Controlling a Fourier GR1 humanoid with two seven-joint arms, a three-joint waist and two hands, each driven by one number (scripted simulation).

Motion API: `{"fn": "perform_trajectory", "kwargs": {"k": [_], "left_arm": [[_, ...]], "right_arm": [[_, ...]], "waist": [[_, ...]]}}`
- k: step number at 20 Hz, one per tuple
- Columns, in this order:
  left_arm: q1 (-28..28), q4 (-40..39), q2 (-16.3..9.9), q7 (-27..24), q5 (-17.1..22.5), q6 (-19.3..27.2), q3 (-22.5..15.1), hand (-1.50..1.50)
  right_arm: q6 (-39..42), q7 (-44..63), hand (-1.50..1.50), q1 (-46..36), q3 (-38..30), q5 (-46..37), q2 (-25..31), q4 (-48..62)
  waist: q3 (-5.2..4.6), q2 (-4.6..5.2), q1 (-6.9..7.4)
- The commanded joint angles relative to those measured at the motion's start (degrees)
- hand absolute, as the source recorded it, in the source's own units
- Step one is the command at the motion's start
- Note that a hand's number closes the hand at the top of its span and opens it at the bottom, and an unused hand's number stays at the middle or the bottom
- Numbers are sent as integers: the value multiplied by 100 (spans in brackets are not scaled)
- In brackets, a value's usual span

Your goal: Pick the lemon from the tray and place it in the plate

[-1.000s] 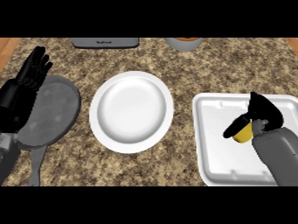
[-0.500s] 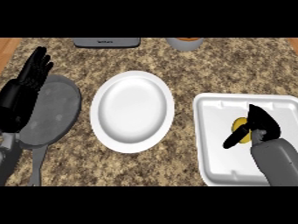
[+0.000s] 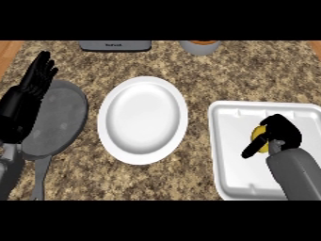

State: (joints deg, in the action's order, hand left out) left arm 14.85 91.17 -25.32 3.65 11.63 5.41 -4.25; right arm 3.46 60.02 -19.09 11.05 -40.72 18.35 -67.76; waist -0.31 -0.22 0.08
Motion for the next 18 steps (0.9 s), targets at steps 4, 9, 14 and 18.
{"fn": "perform_trajectory", "kwargs": {"k": [4, 9, 14, 18], "left_arm": [[251, -35, 51, 275, -46, -57, 254, 0], [-82, 77, -54, 172, 54, -124, 374, 0], [-90, -225, 125, -79, -187, -67, 303, 0], [-191, -48, -29, -12, -23, -315, 478, 0]], "right_arm": [[-311, -46, 150, 263, 306, -955, 253, -496], [-559, -1639, 150, 2126, 970, -1003, 1110, -2116], [-1194, -1736, 150, 3159, 981, -1464, 1596, -3689], [-1027, -1906, 150, 3310, 864, -1102, 1649, -4774]], "waist": [[30, 10, -37], [24, -72, -257], [23, -20, -238], [26, -13, -129]]}}
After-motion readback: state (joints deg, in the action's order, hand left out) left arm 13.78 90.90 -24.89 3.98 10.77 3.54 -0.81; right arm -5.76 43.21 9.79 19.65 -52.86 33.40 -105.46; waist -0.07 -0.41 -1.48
